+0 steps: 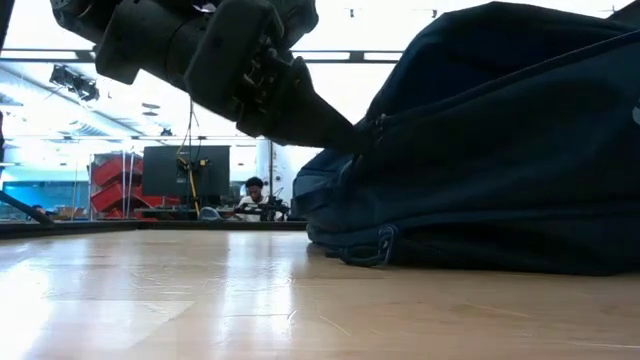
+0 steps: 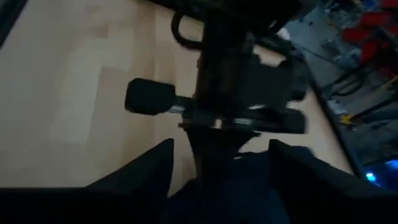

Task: Unpack backpack
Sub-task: Open the dark blue backpack

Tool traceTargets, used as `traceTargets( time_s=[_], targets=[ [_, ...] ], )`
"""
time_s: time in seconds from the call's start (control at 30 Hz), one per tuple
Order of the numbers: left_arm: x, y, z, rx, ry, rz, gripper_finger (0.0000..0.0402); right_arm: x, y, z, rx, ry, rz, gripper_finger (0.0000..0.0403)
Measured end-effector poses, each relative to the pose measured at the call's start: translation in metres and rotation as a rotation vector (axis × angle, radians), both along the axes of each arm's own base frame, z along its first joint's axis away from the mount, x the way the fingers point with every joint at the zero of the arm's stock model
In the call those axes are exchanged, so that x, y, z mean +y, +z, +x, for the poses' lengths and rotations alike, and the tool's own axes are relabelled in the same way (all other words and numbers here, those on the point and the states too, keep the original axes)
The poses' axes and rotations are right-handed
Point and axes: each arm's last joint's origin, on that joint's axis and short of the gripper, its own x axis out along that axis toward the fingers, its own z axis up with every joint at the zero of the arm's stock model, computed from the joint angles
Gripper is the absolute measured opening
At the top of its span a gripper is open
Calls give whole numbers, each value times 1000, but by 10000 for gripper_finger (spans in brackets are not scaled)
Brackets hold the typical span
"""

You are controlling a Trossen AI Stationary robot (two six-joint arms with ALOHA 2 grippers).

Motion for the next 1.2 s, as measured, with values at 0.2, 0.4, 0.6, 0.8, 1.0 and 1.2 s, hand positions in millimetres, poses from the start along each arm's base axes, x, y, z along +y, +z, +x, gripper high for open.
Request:
traceTargets(
  time_s=[0.2,0.4,0.6,0.8,1.0,1.2],
  targets=[
    [0,10,-1,2,-17,14,0,-20,-26,7,71,-11,54,247],
    [2,33,-8,-31,-19,-1,0,-27,-42,4,108,-41,91,227],
    [2,47,-12,-71,-23,-13,0,-33,-55,0,123,-84,94,213],
    [0,45,-14,-47,-31,-7,0,-50,-64,2,146,-158,115,172],
    [-2,38,-18,41,-61,-52,0,-59,-66,5,182,-177,159,86],
    [-3,23,-16,104,-35,-128,18,-58,-67,6,209,-158,193,8]
  ],
)
